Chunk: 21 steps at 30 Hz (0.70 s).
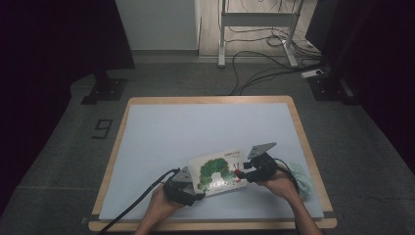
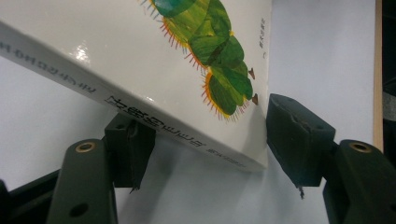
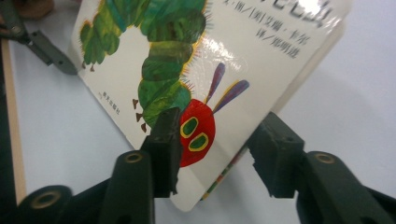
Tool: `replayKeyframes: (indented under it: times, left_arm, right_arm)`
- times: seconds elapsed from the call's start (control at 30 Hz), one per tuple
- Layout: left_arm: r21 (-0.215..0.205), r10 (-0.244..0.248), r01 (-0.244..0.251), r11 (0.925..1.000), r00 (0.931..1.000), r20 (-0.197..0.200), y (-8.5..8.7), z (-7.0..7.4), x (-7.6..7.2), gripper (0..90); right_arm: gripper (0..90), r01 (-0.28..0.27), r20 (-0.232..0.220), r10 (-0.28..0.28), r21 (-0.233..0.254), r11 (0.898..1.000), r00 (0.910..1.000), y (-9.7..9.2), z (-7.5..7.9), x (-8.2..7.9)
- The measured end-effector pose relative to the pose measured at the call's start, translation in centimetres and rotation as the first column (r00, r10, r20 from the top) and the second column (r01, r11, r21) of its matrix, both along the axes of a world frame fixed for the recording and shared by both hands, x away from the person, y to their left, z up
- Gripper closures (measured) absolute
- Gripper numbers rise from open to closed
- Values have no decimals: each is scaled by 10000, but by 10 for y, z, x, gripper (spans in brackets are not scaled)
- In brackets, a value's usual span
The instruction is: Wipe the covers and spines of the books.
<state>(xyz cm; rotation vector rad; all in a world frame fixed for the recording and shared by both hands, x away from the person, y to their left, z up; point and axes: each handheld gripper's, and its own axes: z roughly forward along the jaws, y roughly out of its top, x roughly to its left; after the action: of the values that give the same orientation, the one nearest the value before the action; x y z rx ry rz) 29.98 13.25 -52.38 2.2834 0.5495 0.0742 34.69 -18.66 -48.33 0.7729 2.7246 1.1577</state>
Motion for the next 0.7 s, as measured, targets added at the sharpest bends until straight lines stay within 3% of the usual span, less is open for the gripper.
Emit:
replayKeyframes:
  times: [0.13,0.2,0.3,0.4,0.53,0.7]
  left_arm:
    - [13,-47,47,10000,10000,60,0,0,-1,349]
    - [14,-180,180,9998,9997,154,0,0,-2,394]
    - [49,-302,301,9995,9993,236,-1,0,-5,459]
    - [36,-323,323,9995,9993,196,-1,0,-4,461]
    - [67,-369,367,9993,9990,242,0,0,-4,474]
    - [142,-433,431,9990,9989,158,2,2,-3,531]
  right_arm:
    - [431,476,99,-475,-90,9988,9988,-1,0,2]
    - [398,743,130,-741,-217,9970,9972,0,-2,4]
    - [363,669,-95,-672,-296,9973,9977,4,-7,7]
    - [413,541,-115,-541,-16,9985,9985,7,-7,7]
    - [430,398,43,-397,-207,9990,9992,10,-4,5]
    - [470,328,326,-331,89,9994,9989,7,-2,4]
